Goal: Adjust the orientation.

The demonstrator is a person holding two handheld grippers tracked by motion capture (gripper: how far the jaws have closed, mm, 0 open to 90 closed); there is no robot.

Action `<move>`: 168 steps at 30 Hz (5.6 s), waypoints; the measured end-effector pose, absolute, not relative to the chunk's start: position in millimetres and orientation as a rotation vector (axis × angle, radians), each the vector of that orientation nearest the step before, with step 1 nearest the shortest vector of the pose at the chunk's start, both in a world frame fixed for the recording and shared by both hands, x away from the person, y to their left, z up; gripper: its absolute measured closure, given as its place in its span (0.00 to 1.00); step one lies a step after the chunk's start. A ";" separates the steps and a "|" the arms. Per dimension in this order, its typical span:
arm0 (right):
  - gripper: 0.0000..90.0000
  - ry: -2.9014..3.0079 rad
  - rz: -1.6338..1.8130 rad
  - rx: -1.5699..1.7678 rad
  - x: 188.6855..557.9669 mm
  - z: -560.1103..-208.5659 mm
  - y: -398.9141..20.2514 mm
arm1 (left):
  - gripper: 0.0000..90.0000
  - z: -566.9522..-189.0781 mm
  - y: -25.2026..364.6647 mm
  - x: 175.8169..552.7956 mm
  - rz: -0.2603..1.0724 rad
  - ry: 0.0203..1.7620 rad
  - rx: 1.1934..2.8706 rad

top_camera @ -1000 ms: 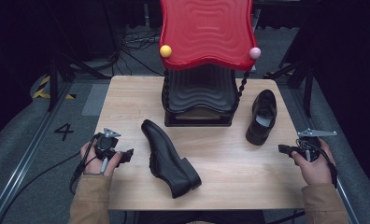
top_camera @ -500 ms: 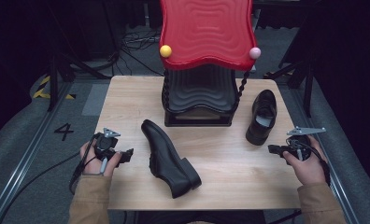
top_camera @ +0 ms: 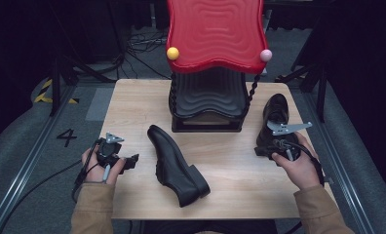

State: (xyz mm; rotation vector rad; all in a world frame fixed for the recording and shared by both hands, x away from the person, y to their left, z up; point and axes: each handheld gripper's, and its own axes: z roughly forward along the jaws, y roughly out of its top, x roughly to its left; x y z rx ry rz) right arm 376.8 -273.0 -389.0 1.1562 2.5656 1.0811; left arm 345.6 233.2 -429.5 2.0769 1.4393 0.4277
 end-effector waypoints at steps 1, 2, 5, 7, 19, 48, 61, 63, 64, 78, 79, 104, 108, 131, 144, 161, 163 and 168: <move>1.00 2.566 1.081 1.156 376.8 -389.0 -273.0 | 0.24 -429.2 233.1 345.5 0.420 1.435 2.072; 1.00 2.577 1.085 1.138 377.5 -388.0 -267.1 | 0.23 -429.0 232.7 344.9 0.417 1.437 2.067; 1.00 2.607 1.094 1.094 378.6 -386.3 -252.8 | 0.23 -428.0 232.6 342.0 0.412 1.437 2.048; 1.00 2.629 1.105 1.064 378.5 -385.7 -243.0 | 0.23 -426.5 233.2 339.6 0.411 1.437 2.039; 1.00 2.767 1.182 0.888 367.4 -391.3 -184.9 | 0.24 -422.3 232.4 337.8 0.446 1.431 2.028; 1.00 2.945 1.174 0.591 324.2 -410.4 -124.9 | 0.27 -421.8 235.3 337.9 0.431 1.414 2.062; 1.00 2.921 1.161 0.667 333.4 -409.2 -139.9 | 0.27 -422.3 235.4 337.7 0.430 1.414 2.060; 1.00 2.920 1.161 0.679 333.8 -409.1 -141.1 | 0.27 -422.1 235.5 337.7 0.429 1.414 2.059; 1.00 2.913 1.158 0.684 335.3 -409.1 -143.2 | 0.27 -421.9 235.6 337.6 0.432 1.416 2.060; 1.00 2.899 1.183 0.863 353.8 -416.8 -166.7 | 0.27 -422.4 235.5 338.2 0.427 1.417 2.061; 1.00 2.903 1.195 0.870 355.0 -417.6 -167.7 | 0.27 -422.4 235.5 338.2 0.426 1.417 2.061; 1.00 2.756 0.916 0.871 373.0 -445.4 -167.4 | 0.27 -424.5 235.9 339.9 0.420 1.420 2.062; 1.00 2.761 0.890 0.916 380.5 -457.1 -168.6 | 0.27 -425.5 235.6 340.1 0.415 1.421 2.062; 0.90 2.717 1.036 0.878 375.8 -409.4 -180.9 | 0.27 -422.3 237.1 339.7 0.415 1.420 2.049; 0.83 2.908 0.916 0.589 359.6 -370.1 -133.7 | 0.27 -421.9 236.9 340.8 0.402 1.416 2.055; 0.85 3.159 0.385 0.495 371.1 -418.2 -78.8 | 0.27 -422.3 237.1 341.2 0.395 1.418 2.052; 0.89 3.159 0.382 0.494 371.9 -418.0 -77.8 | 0.27 -422.3 237.2 341.2 0.395 1.419 2.051; 0.94 3.176 0.365 0.487 371.9 -418.3 -76.5 | 0.27 -422.7 236.6 341.5 0.393 1.416 2.055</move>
